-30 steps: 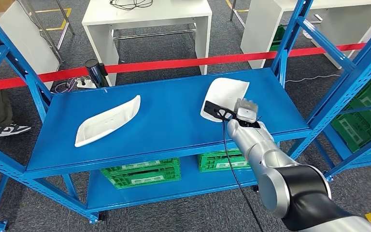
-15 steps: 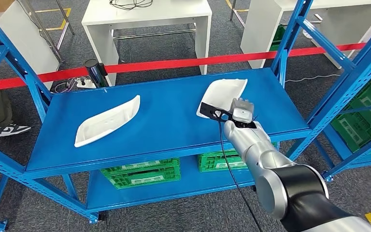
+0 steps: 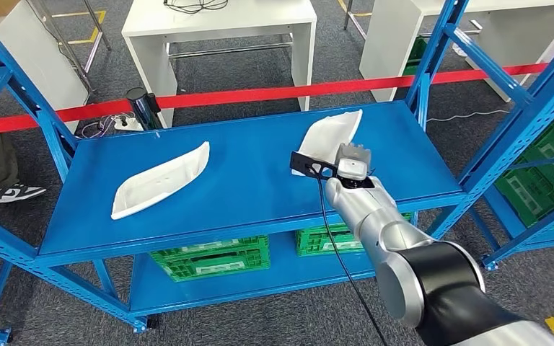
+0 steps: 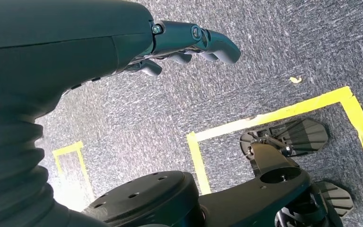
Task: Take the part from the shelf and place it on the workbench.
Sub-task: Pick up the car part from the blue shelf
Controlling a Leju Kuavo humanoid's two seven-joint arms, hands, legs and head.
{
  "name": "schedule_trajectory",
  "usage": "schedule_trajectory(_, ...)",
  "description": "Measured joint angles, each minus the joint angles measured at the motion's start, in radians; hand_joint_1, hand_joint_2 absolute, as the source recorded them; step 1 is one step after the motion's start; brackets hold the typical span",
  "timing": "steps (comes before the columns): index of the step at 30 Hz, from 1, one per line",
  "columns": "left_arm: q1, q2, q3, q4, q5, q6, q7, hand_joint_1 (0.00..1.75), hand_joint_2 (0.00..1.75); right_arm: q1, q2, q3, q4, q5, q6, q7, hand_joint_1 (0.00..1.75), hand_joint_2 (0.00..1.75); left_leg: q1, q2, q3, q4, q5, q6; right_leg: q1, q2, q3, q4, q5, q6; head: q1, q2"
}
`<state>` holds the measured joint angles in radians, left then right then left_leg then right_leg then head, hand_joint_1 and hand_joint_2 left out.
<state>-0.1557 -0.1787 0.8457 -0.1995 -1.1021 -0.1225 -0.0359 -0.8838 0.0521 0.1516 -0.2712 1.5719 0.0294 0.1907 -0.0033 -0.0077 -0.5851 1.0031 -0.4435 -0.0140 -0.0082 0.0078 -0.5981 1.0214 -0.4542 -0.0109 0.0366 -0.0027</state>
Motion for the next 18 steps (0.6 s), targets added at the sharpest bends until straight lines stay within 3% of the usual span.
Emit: schedule_trajectory(18, -0.018, -0.013, 0.000, 0.000, -0.010, 0.000, 0.009, 0.00, 1.75, -0.105, -0.040, 0.034, 0.000, 0.000, 0.031, 0.026, 0.00, 1.75, 0.000, 0.000, -0.003, 0.000, 0.000, 0.000, 0.000, 0.000, -0.003, 0.000, 0.000, 0.000, 0.000, 0.000)
